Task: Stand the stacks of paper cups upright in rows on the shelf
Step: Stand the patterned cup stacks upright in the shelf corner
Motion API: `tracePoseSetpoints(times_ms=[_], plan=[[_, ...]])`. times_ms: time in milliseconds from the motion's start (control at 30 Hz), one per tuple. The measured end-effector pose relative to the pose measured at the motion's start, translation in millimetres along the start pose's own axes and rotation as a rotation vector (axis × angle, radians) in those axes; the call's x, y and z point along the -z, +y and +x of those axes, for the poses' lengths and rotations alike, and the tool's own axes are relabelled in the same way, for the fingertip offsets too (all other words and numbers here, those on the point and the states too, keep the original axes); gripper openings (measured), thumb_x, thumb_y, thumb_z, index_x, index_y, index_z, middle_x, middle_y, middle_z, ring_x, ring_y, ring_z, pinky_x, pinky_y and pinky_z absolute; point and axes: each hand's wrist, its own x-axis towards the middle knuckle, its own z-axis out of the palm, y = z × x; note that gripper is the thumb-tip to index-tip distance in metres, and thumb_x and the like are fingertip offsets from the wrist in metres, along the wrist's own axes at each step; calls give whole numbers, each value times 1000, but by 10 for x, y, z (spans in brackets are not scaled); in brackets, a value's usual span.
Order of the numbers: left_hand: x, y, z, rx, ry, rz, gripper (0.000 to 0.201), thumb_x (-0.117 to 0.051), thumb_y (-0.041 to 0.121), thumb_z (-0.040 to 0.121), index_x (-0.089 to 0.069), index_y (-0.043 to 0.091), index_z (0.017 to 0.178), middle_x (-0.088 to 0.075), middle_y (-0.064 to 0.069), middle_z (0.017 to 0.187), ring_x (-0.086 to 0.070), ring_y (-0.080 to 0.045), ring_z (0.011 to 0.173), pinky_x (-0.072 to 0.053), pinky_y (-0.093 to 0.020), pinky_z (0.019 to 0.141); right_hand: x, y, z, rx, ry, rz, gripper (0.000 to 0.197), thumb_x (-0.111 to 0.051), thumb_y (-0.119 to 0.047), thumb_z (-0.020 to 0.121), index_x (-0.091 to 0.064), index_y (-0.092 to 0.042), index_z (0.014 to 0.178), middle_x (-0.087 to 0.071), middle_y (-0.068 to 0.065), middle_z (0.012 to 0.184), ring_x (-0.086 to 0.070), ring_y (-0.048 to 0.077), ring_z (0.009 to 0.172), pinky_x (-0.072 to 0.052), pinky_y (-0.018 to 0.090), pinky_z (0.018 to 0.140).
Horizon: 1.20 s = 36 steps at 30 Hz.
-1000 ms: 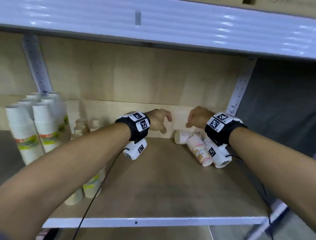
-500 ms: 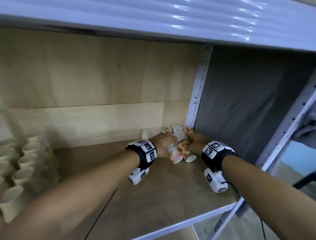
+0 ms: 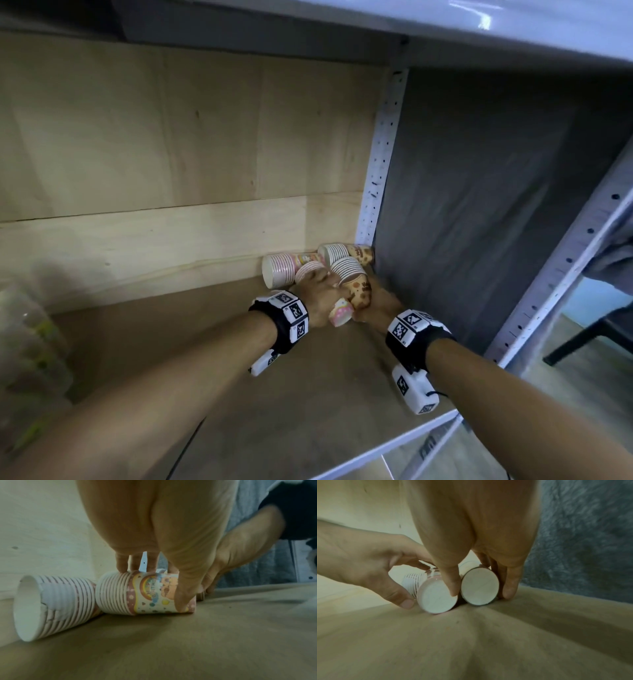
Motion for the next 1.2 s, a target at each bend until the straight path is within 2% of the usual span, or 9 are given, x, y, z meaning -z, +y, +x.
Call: tracePoseSetpoints(times_ms=[133, 233, 333, 467, 567, 667, 833, 1033, 1200], plan=[[-33, 29, 5, 1, 54, 113, 50, -61, 26, 85, -49, 29, 133, -45, -6, 132, -39, -32, 124, -36, -46, 102, -24, 51, -5, -9, 8, 2, 97, -77, -26, 69, -21, -36, 148, -53, -4, 129, -56, 19, 115, -42, 27, 92], [-43, 25, -12, -5, 82, 144, 44, -59, 32, 87, -49, 32, 130, -46, -4, 130, -40, -32, 124, -37, -46, 98, -30, 75, -6, -19, 9, 11, 104, -78, -31, 61, -19, -44, 146, -51, -5, 136, -55, 22, 122, -44, 31, 97], [-27, 7, -26, -35, 92, 155, 43, -59, 37, 87, -50, 33, 128, -47, -1, 132, -38, -32, 127, -38, -48, 97, 4, 36, -40, -14, 4, 5, 104, -76, -29, 67, -15, -45, 149, -50, -2, 138, -53, 24, 124, -40, 28, 97], [36, -5, -66, -104, 92, 154, 48, -59, 46, 83, -50, 30, 128, -49, 1, 134, -41, -30, 126, -39, -48, 96, 99, -35, -66, -13, -21, -9, 84, -75, -31, 78, -29, -30, 148, -54, 4, 135, -53, 26, 123, -37, 25, 94], [105, 5, -96, -123, 100, 131, 54, -60, 53, 78, -50, 29, 125, -53, 3, 127, -48, -26, 118, -41, -44, 93, 208, -113, -72, -68, -3, -88, 58, -71, -34, 79, -48, -21, 130, -60, 8, 127, -58, 29, 116, -45, 30, 93], [214, 12, -133, -89, 140, -11, 55, -66, 49, 74, -49, 26, 122, -61, 1, 118, -55, -25, 110, -46, -41, 90, 340, -227, -59, -62, 12, -125, 51, -69, -36, 80, -52, -17, 124, -62, 11, 122, -61, 31, 110, -46, 29, 86], [378, -17, -213, 116, 245, -340, 54, -74, 45, 68, -45, 27, 110, -66, 0, 106, -64, -26, 91, -46, -28, 67, 495, -461, 39, 10, 43, -234, 47, -70, -37, 82, -60, -11, 120, -64, 8, 120, -62, 27, 108, -45, 25, 83], [456, -179, -238, 313, 267, -720, 54, -77, 37, 68, -47, 23, 110, -67, -1, 101, -65, -23, 90, -55, -34, 74, 436, -674, 115, 127, 97, -475, 27, -57, -23, 90, -63, -8, 111, -67, 8, 112, -63, 28, 103, -43, 27, 78], [388, -271, -241, 397, 255, -834, 49, -75, 27, 74, -43, 20, 110, -64, -5, 100, -63, -24, 93, -50, -31, 69, 388, -753, 109, 138, 20, -442, 14, -61, -23, 77, -59, -14, 87, -68, 6, 93, -65, 27, 87, -47, 28, 67]])
